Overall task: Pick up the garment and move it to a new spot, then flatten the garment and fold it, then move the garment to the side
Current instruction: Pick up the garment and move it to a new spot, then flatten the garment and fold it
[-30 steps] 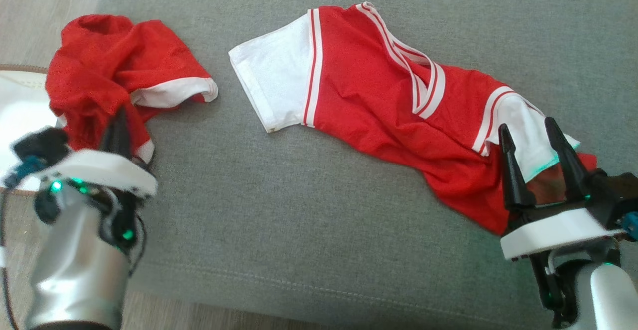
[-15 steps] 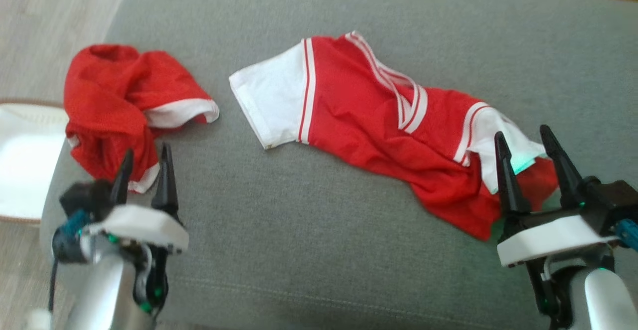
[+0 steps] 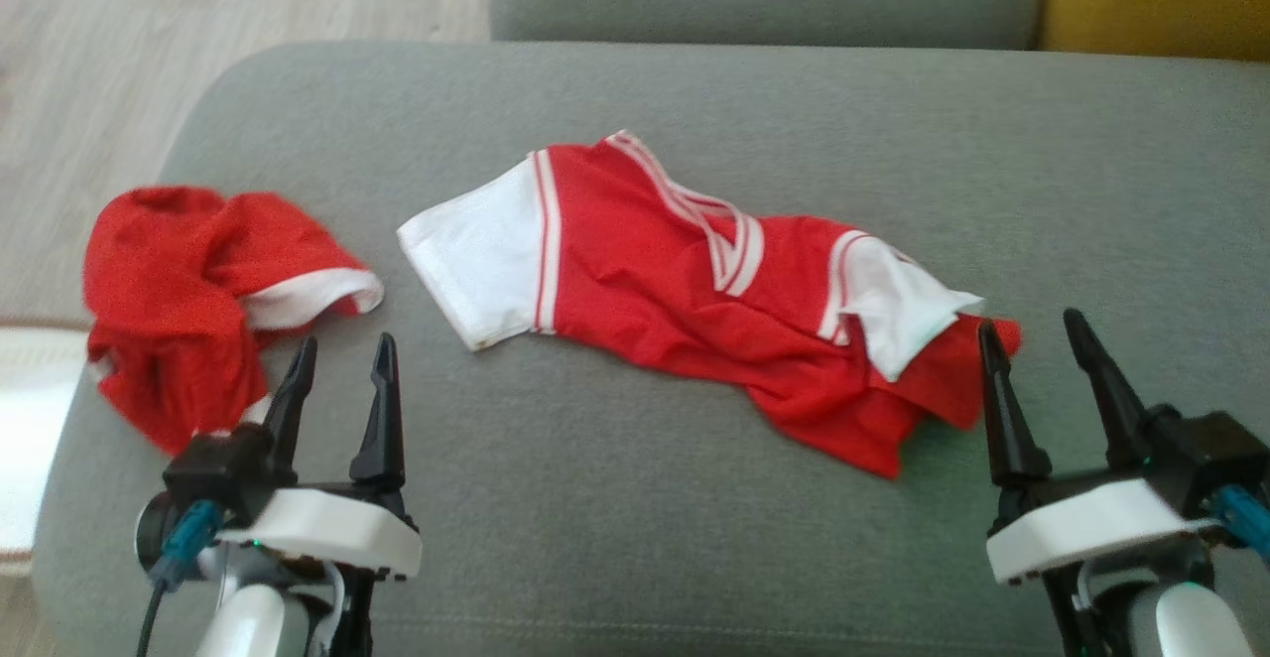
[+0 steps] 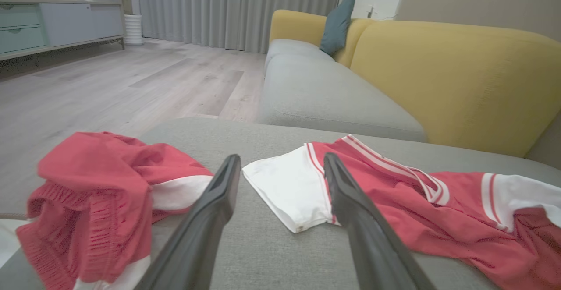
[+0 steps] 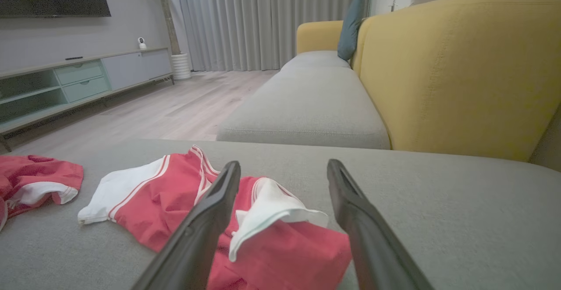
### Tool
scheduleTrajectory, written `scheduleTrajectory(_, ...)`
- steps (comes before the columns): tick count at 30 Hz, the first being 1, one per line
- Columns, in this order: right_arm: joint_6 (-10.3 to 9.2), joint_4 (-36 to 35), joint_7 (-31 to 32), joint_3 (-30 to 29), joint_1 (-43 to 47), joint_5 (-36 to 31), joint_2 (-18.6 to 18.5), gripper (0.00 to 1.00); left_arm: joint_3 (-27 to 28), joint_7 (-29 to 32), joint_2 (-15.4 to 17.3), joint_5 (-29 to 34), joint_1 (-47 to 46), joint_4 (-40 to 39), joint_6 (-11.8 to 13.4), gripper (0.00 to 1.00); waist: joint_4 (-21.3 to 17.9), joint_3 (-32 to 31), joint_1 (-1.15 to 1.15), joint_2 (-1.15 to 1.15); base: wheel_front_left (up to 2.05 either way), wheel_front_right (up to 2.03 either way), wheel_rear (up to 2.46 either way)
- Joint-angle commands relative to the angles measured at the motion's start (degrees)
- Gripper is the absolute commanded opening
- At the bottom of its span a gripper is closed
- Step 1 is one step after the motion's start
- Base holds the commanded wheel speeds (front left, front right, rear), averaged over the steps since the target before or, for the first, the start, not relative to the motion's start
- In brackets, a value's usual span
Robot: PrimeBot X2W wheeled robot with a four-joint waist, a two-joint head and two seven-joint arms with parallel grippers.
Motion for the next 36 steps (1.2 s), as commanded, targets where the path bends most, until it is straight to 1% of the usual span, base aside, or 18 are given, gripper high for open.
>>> scheduleTrajectory(1, 0.43, -1.59, -0.41, 1.21, -0.46, 0.43, -0.31, 1.0, 1.46, 0.49, 0.64, 0.73, -1.27, -2.8, 0.42, 1.0, -1.86, -1.32, 0.0, 0.0, 0.0, 0.0, 0.0)
scheduleTrajectory(8, 0.43, -1.53, -0.13, 1.09, 1.27, 0.68, -0.3, 1.0, 0.35, 2.0, 1.17, 1.32, 0.71, -4.92, 0.97, 1.0, -5.08, -3.03, 0.0, 0.0, 0.0, 0.0, 0.0)
scheduleTrajectory(16, 0.43, -1.61, 0.03, 0.88, 1.77, 0.96, -0.3, 1.0, -0.77, 3.26, 1.9, 2.34, 0.88, -5.92, 1.46, 1.0, -6.7, -2.92, 0.0, 0.0, 0.0, 0.0, 0.0)
scheduleTrajectory(22, 0.43, -1.54, -0.05, 0.91, 1.54, 1.18, -0.3, 1.0, -1.04, 3.56, 2.15, 2.52, 0.55, -6.0, 1.88, 1.0, -6.9, -2.43, 0.0, 0.0, 0.0, 0.0, 0.0)
scheduleTrajectory(30, 0.43, -1.29, -0.27, 0.96, 1.22, 1.24, -0.3, 1.0, -1.13, 3.63, 2.46, 2.89, 0.37, -6.16, 2.95, 1.0, -6.33, -2.07, 0.0, 0.0, 0.0, 0.0, 0.0)
scheduleTrajectory(36, 0.43, -1.26, -0.24, 1.03, 1.07, 1.24, -0.3, 1.0, -1.29, 3.66, 2.65, 2.94, 0.25, -6.27, 3.24, 1.0, -5.97, -1.81, 0.0, 0.0, 0.0, 0.0, 0.0)
